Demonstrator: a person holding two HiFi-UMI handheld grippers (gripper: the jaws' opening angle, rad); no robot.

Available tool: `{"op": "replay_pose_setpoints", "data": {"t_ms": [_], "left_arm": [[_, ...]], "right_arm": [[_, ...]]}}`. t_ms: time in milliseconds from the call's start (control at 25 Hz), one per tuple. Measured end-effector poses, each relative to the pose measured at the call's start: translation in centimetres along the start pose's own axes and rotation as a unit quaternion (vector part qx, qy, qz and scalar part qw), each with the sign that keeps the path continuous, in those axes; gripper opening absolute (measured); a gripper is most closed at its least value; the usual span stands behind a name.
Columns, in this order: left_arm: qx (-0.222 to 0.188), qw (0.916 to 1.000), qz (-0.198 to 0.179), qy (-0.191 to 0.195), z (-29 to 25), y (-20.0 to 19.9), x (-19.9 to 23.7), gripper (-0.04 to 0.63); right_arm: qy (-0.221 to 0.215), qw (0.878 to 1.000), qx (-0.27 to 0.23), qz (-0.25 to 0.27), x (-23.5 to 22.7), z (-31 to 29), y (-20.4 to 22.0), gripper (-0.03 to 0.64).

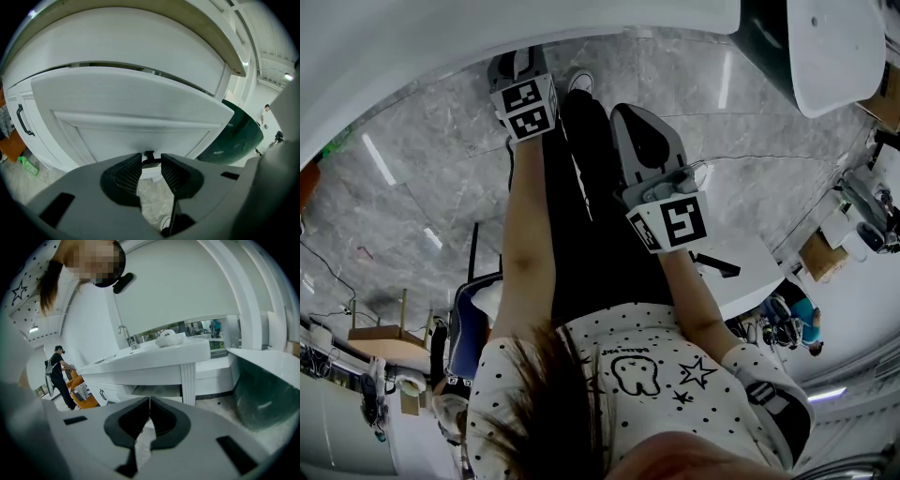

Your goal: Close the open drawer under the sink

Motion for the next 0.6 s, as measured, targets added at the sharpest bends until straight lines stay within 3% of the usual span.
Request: {"op": "replay_pose_setpoints", "data": {"t_ms": [600], "left_arm": [[-0.011,0.9999,0.001,-0.004,-0.65,-0.71,0.78,0.129]], "right_arm": [[0.004,1.000,0.003,-0.002,-0.31,-0.59,0.06,0.014]]}}
Point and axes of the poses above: the fingertips, and each gripper's own axes: z backward along the fingers, x to its left, y out of its underside, the point moved 8 cm from there along z, backward along the fingers, and after that the axes turned 13 degrees about -x, right-handed, at the moved point
